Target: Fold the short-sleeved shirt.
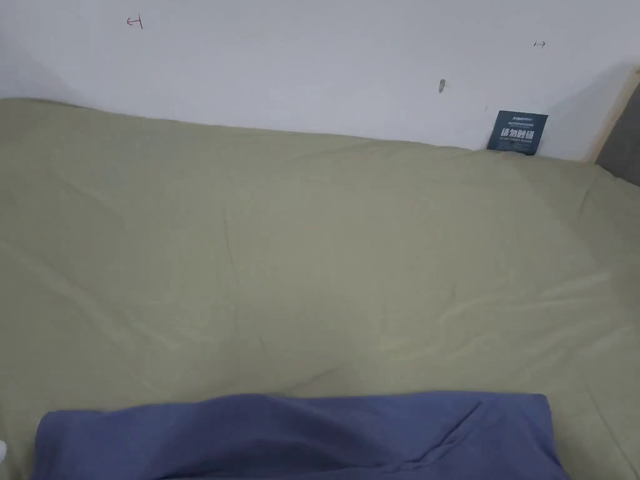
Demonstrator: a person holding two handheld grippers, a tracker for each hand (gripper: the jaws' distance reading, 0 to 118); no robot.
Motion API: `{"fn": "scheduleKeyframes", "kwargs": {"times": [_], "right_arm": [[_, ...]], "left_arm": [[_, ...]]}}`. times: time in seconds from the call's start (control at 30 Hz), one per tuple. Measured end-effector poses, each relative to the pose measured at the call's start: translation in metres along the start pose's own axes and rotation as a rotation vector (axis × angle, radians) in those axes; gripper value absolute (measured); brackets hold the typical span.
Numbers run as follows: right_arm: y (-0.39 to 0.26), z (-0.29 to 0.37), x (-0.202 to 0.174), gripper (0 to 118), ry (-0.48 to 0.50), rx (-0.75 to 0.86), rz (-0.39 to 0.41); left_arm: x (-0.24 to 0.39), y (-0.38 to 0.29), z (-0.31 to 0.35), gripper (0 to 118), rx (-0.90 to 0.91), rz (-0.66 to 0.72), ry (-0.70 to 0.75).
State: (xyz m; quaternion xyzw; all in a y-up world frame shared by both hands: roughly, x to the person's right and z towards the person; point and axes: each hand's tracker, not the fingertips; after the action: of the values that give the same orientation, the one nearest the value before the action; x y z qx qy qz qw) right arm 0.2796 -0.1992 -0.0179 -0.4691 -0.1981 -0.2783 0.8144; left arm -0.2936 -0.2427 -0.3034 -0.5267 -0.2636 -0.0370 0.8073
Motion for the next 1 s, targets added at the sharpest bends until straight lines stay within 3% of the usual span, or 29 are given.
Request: {"fn": "scheduleKeyframes", "kwargs": {"times": [0.03, 0.07, 0.13, 0.2, 0.4, 0.6, 0.63, 0.67, 0.7, 0.73, 0.83, 0.9, 1.0], "right_arm": [[0.001, 0.006, 0.0, 73, -0.009, 0.031, -0.002], [0.003, 0.016, 0.0, 79, -0.039, 0.074, -0.01], [0.006, 0.04, 0.001, 77, -0.037, 0.158, -0.02], [0.009, 0.064, -0.012, 76, -0.102, 0.257, -0.001], [0.017, 0.09, -0.091, 76, -0.095, 0.378, 0.197], [0.001, 0.062, -0.176, 76, -0.076, 0.371, 0.351], [-0.002, 0.052, -0.185, 72, -0.083, 0.374, 0.365], [-0.007, 0.044, -0.196, 63, -0.095, 0.374, 0.37], [-0.013, 0.035, -0.206, 37, -0.122, 0.38, 0.372], [-0.016, 0.027, -0.212, 5, -0.155, 0.379, 0.385], [-0.034, 0.004, -0.223, 1, -0.172, 0.38, 0.423], [-0.046, -0.004, -0.221, 1, -0.116, 0.377, 0.359], [-0.06, -0.012, -0.225, 1, -0.121, 0.356, 0.369]], "left_arm": [[-0.005, -0.001, 0.005, 71, 0.007, 0.035, -0.014], [-0.01, -0.002, 0.014, 70, 0.023, 0.086, -0.04], [-0.016, 0.002, 0.034, 70, 0.066, 0.165, -0.035], [-0.007, 0.012, 0.062, 70, 0.154, 0.149, 0.024], [0.087, 0.055, 0.099, 70, 0.331, -0.049, 0.085], [0.193, 0.064, 0.074, 67, 0.39, -0.124, 0.174], [0.208, 0.06, 0.068, 61, 0.405, -0.142, 0.184], [0.222, 0.055, 0.06, 47, 0.419, -0.164, 0.207], [0.234, 0.05, 0.053, 13, 0.414, -0.161, 0.227], [0.242, 0.047, 0.045, 0, 0.402, -0.159, 0.239], [0.252, 0.03, 0.028, 0, 0.346, -0.149, 0.153], [0.256, 0.013, 0.021, 0, 0.366, -0.11, 0.183], [0.259, -0.002, 0.007, 0, 0.328, -0.134, 0.198]]}}
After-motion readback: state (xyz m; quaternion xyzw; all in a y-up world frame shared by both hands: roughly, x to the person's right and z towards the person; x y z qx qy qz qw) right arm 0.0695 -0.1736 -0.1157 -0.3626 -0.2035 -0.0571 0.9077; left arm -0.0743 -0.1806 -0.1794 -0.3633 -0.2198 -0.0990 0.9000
